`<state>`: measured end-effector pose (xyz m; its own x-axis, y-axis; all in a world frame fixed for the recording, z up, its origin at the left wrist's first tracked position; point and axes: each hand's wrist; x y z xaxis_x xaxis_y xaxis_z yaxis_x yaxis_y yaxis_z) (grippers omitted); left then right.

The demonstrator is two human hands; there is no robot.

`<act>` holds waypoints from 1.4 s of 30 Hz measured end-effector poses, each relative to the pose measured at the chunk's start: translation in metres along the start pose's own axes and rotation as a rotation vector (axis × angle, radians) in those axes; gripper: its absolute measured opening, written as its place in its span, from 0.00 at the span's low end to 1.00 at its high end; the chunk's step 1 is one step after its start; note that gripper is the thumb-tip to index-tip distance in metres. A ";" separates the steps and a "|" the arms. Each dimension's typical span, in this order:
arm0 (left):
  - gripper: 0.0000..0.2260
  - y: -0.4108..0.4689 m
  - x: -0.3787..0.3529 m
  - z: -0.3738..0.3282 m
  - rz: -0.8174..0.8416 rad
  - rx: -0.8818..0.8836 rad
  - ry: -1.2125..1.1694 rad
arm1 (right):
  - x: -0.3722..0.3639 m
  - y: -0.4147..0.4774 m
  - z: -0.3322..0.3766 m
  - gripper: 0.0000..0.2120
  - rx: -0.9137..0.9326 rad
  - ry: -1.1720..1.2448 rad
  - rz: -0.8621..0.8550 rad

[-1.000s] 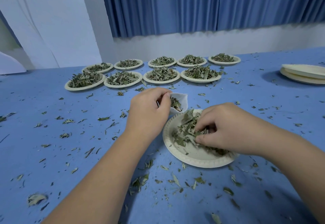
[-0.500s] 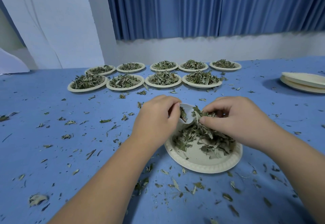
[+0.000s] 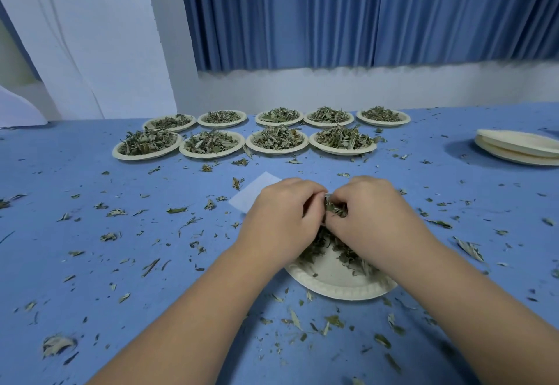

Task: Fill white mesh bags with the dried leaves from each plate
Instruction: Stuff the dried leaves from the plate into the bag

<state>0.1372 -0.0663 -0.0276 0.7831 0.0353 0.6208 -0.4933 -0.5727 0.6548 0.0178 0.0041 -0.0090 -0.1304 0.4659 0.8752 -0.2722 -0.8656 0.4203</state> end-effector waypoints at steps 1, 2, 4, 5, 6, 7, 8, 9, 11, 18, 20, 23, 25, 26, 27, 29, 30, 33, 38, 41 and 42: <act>0.08 0.000 -0.001 0.000 -0.006 0.000 -0.006 | 0.000 0.000 0.000 0.09 -0.001 -0.010 0.005; 0.07 0.000 -0.001 0.000 -0.014 0.000 -0.015 | 0.000 0.000 0.001 0.09 -0.001 -0.014 0.006; 0.07 0.000 -0.002 0.000 -0.031 0.010 -0.040 | 0.000 0.002 -0.001 0.10 0.009 -0.007 0.004; 0.07 0.000 -0.002 0.000 -0.038 0.022 -0.055 | 0.000 0.002 -0.003 0.09 0.014 0.013 0.002; 0.07 0.000 -0.002 0.000 -0.044 0.038 -0.067 | 0.000 0.002 -0.004 0.08 0.009 0.057 -0.004; 0.07 0.001 -0.002 0.000 -0.047 0.057 -0.078 | 0.000 0.001 -0.006 0.08 -0.009 0.124 -0.010; 0.08 0.001 -0.002 0.000 -0.047 0.080 -0.089 | 0.001 0.000 -0.008 0.10 -0.040 0.204 -0.006; 0.08 0.001 -0.002 0.001 -0.046 0.107 -0.103 | 0.002 -0.002 -0.010 0.13 -0.075 0.287 0.004; 0.08 0.001 -0.001 0.002 -0.050 0.160 -0.133 | 0.001 -0.004 -0.015 0.14 -0.124 0.425 0.017; 0.08 0.002 -0.001 0.002 -0.044 0.221 -0.190 | 0.001 -0.005 -0.017 0.04 -0.082 0.480 -0.112; 0.08 0.002 -0.002 0.001 -0.037 0.230 -0.208 | 0.002 -0.003 -0.015 0.02 -0.004 0.349 -0.138; 0.08 0.001 -0.003 0.000 -0.023 0.233 -0.224 | 0.001 -0.002 -0.012 0.06 0.103 0.197 -0.105; 0.08 0.002 -0.003 0.000 -0.025 0.233 -0.225 | -0.002 -0.002 -0.010 0.09 0.138 0.157 -0.063; 0.08 0.002 -0.003 0.000 -0.029 0.235 -0.230 | -0.003 -0.003 -0.010 0.09 0.144 0.155 -0.051; 0.08 0.002 -0.003 0.000 -0.032 0.239 -0.239 | -0.004 -0.003 -0.009 0.10 0.143 0.156 -0.049; 0.08 0.002 -0.003 0.000 -0.034 0.246 -0.255 | -0.004 -0.003 -0.010 0.09 0.128 0.156 -0.063; 0.08 0.002 -0.004 0.000 -0.032 0.247 -0.257 | -0.004 -0.002 -0.010 0.09 0.117 0.149 -0.072; 0.08 0.001 -0.005 -0.001 -0.021 0.235 -0.250 | -0.006 0.000 -0.009 0.06 0.065 0.155 -0.125; 0.08 0.001 -0.005 0.001 -0.017 0.274 -0.263 | -0.007 -0.001 -0.009 0.02 0.006 0.318 -0.175; 0.08 0.001 -0.004 0.001 -0.030 0.305 -0.291 | -0.002 -0.006 -0.014 0.05 0.084 0.310 -0.113; 0.08 0.001 -0.003 0.000 -0.040 0.315 -0.305 | 0.001 -0.007 -0.016 0.05 0.116 0.316 -0.102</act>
<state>0.1346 -0.0671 -0.0293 0.8986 -0.1538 0.4110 -0.3577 -0.7992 0.4831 0.0040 0.0134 -0.0150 -0.4016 0.5690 0.7176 -0.1911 -0.8184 0.5420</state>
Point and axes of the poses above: each hand's wrist, its own y-axis towards the middle knuckle, its own x-axis out of the back of the hand, z = x × y, and after that the axes turned 3 degrees about -z, right-handed
